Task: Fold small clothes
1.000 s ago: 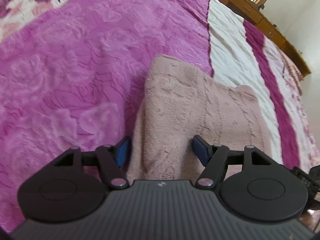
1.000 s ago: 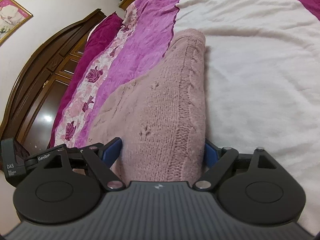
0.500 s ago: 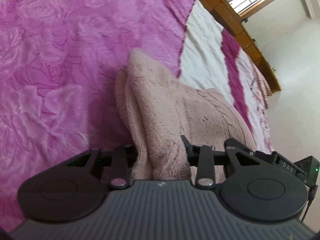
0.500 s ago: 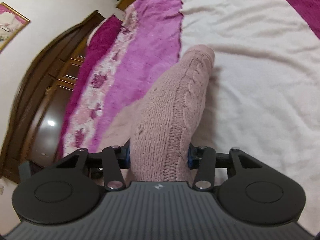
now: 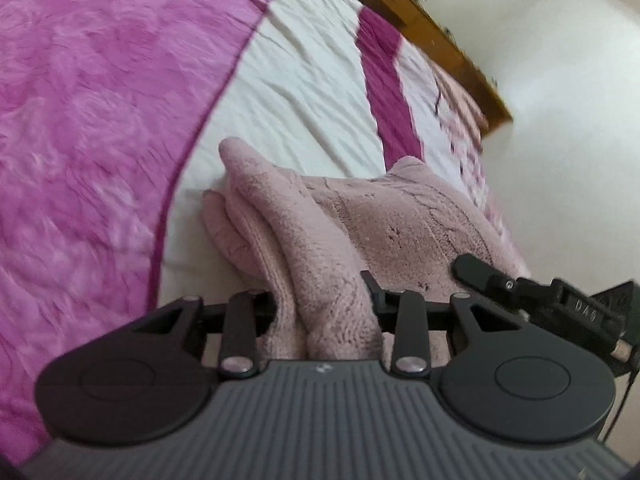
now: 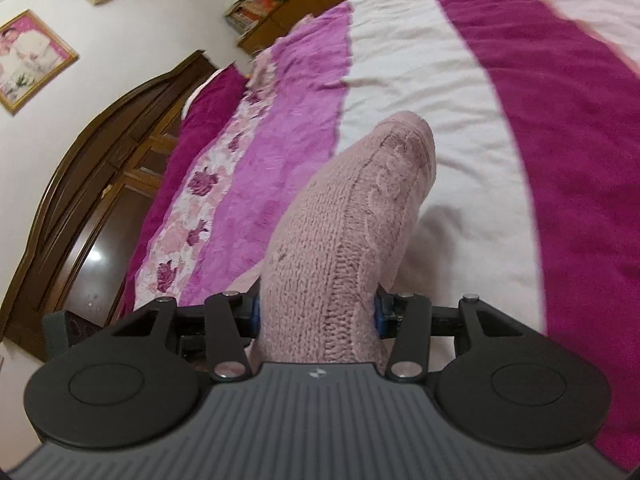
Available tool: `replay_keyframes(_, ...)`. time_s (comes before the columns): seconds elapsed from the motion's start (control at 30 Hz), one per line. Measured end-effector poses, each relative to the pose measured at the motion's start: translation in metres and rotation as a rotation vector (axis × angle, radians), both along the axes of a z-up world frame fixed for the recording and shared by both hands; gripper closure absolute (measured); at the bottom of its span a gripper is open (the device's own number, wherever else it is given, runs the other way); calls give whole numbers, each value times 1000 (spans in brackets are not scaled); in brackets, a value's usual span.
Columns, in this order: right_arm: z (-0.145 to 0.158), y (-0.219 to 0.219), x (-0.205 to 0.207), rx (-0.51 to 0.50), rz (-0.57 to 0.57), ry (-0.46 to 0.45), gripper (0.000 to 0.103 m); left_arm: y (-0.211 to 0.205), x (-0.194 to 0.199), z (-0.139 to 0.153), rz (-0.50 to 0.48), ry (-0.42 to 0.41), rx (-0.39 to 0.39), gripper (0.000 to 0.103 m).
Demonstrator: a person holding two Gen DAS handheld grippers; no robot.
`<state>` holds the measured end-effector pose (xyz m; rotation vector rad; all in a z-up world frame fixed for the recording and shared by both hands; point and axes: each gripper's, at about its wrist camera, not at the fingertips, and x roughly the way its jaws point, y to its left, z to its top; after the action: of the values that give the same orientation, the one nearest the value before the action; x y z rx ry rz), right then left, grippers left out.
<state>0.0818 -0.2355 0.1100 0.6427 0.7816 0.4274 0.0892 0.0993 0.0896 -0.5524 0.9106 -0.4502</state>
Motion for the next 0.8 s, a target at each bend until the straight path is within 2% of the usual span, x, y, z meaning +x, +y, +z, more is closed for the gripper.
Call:
replay_keyframes(0.17, -47, -25, -28, -18, -60, 94, 50, -19, -12, -30, -25, 50, 135, 64)
replay_keyframes(0.23, -71, -29, -31, -27, -79, 138, 48, -22, -16, -40, -26, 41, 196, 54)
replay_keyframes(0.33, -93, -33, -40, -21, -93, 136, 44, -17, -19, -43, -6, 44, 194, 50)
replay_keyframes(0.43, -94, -33, -51, -18, -98, 109, 37, -15, -22, -38, 5, 45, 213, 49)
replay_keyframes(0.57, -85, -26, -60, -84, -101, 65, 33, -20, -38, -27, 15, 18, 281, 47)
replay_keyframes(0.67, -78, -25, -70, -116, -111, 39, 30, -25, -48, -20, 38, 2, 334, 42)
replay_keyframes(0.73, -75, -25, -77, -132, -120, 25, 25, -26, -56, -17, 57, 1, 363, 36)
replay_keyframes(0.8, -71, -24, -85, -152, -123, 9, 23, -27, -66, -15, 76, -4, 392, 35)
